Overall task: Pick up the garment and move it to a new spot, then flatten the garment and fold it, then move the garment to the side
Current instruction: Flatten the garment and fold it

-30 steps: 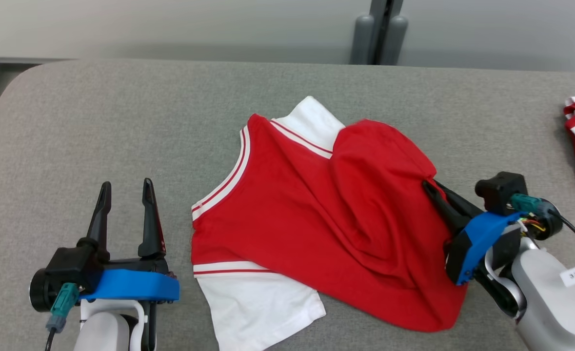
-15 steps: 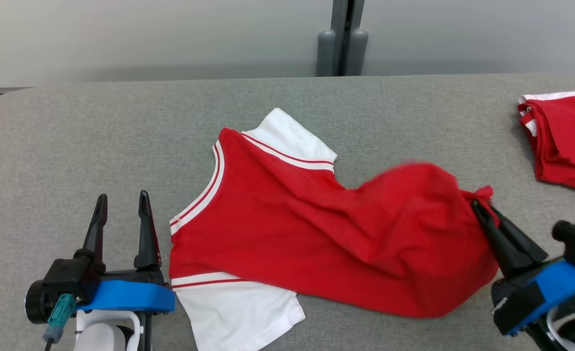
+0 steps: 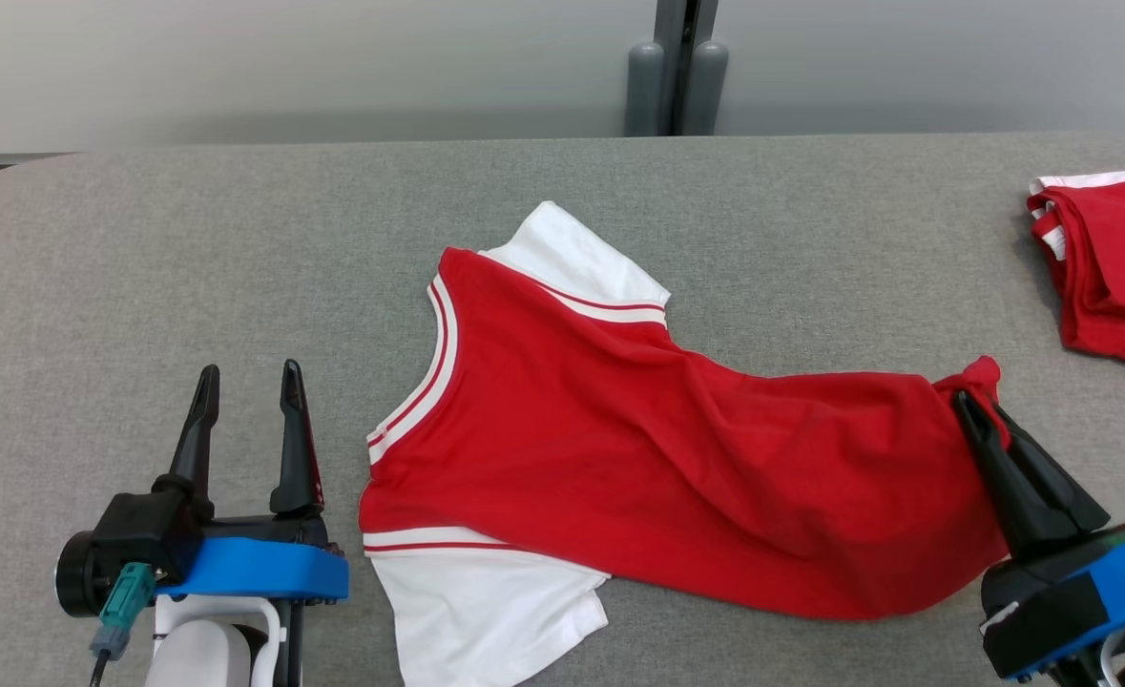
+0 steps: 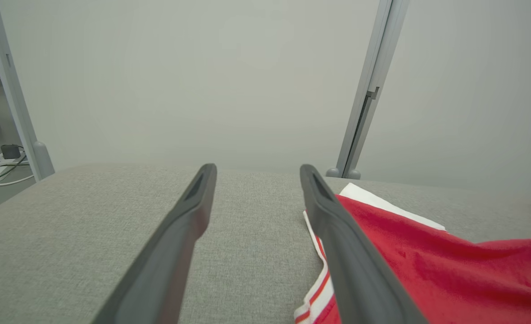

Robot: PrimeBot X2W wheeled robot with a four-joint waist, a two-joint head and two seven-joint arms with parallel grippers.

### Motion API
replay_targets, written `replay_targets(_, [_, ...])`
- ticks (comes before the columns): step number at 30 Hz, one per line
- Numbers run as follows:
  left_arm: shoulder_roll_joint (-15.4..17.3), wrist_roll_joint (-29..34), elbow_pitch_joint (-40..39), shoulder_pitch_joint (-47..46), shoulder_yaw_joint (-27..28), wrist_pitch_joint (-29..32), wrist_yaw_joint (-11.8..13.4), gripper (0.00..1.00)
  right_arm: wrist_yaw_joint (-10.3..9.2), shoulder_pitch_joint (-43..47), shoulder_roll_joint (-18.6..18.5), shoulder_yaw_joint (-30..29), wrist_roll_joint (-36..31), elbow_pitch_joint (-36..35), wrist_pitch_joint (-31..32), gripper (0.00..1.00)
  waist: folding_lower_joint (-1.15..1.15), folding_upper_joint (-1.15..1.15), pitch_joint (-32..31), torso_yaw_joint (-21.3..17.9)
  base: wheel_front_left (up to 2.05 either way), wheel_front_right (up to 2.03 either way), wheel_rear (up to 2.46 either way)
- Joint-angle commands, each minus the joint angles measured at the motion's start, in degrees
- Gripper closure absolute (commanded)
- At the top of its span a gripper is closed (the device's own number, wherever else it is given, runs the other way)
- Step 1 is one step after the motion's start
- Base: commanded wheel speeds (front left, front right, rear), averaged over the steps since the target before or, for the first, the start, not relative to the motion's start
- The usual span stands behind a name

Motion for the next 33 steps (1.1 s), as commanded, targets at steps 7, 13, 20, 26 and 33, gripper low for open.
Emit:
replay_targets(7, [0.0,-0.2,-0.1,-1.3,0.2,-0.1,-0.1,0.0,0.01,-8.1,-0.9,1.5,0.7,8.9,-3.8,1.0,0.0,0.0,0.9,1.2,0.0,0.0,0.0])
replay_targets(13, [0.0,-0.4,0.1,-2.9,-0.8,-0.1,0.0,0.0,0.01,-19.9,-1.9,4.7,0.8,22.3,-8.5,1.0,0.0,0.0,2.5,3.0,0.0,0.0,0.0])
replay_targets(20, [-0.1,-1.2,0.2,-4.4,-1.7,-0.1,0.3,0.0,0.01,-33.0,-0.8,8.4,0.5,41.7,-13.9,1.0,0.0,0.0,4.1,5.6,0.0,0.0,0.0])
replay_targets(26, [-0.1,-1.5,0.3,-4.6,-2.1,-0.1,0.5,0.0,0.01,-40.2,0.5,10.7,0.9,58.9,-19.6,0.0,0.0,0.0,4.7,6.5,0.0,0.0,0.0])
replay_targets(33, [-0.1,-0.9,0.4,-3.3,-1.2,-0.1,0.6,0.0,0.01,-41.0,0.3,14.6,1.7,65.9,-27.1,0.0,0.0,0.0,3.8,5.8,0.0,0.0,0.0])
